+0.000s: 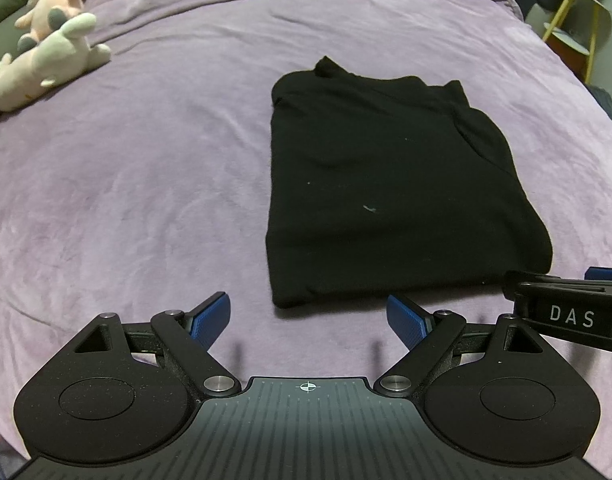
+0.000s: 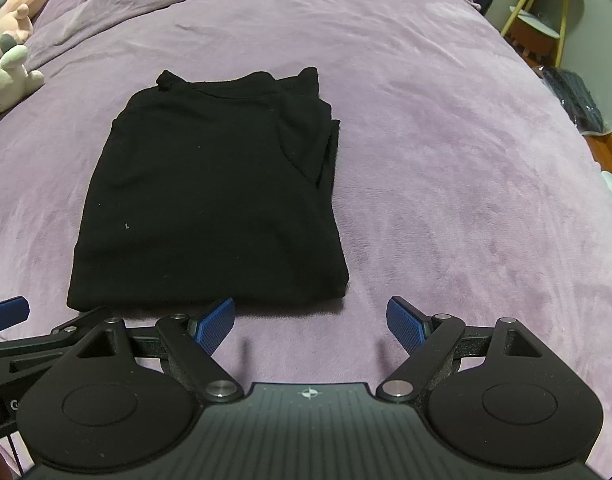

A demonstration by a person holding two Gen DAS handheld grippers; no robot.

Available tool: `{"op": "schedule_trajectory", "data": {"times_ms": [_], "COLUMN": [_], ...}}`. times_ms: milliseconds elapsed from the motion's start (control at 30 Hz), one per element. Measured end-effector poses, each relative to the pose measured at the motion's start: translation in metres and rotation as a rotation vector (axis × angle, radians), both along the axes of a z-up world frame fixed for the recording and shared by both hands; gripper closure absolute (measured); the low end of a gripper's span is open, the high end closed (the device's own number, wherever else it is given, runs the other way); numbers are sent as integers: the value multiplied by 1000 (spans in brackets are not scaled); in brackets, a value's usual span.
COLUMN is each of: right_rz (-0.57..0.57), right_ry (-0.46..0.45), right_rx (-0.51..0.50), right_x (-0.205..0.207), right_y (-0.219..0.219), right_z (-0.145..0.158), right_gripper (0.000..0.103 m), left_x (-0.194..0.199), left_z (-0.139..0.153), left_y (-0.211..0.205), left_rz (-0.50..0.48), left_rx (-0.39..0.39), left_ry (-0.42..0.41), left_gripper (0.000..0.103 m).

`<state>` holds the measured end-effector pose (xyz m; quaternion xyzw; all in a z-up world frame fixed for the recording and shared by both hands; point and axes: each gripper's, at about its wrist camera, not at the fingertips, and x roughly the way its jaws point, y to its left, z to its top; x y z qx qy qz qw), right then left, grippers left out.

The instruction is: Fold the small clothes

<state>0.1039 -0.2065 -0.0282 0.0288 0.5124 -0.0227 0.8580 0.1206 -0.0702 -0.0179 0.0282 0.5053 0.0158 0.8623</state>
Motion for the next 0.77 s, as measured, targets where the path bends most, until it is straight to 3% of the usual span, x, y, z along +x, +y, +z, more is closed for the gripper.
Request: {"op": "schedule_trajectory", "data": {"times_ms": [167, 400, 767], "right_rz": [-4, -7, -7], "right_ry": [1, -6, -22], "right_rx": [-1, -9, -19], "right_x": [1, -1, -7], "right_y": [-2, -2, -1], "right_z": [-2, 1, 7], "right_gripper": [19, 19, 19], "left_x": [-5, -8, -12], "left_z": [2, 2, 6], "left_y": [1, -9, -6], "left_rz": [-11, -46, -48], "left_rx": [-32, 65, 51], "left_ry": [-31, -33, -42], "left_gripper": [14, 13, 13]}}
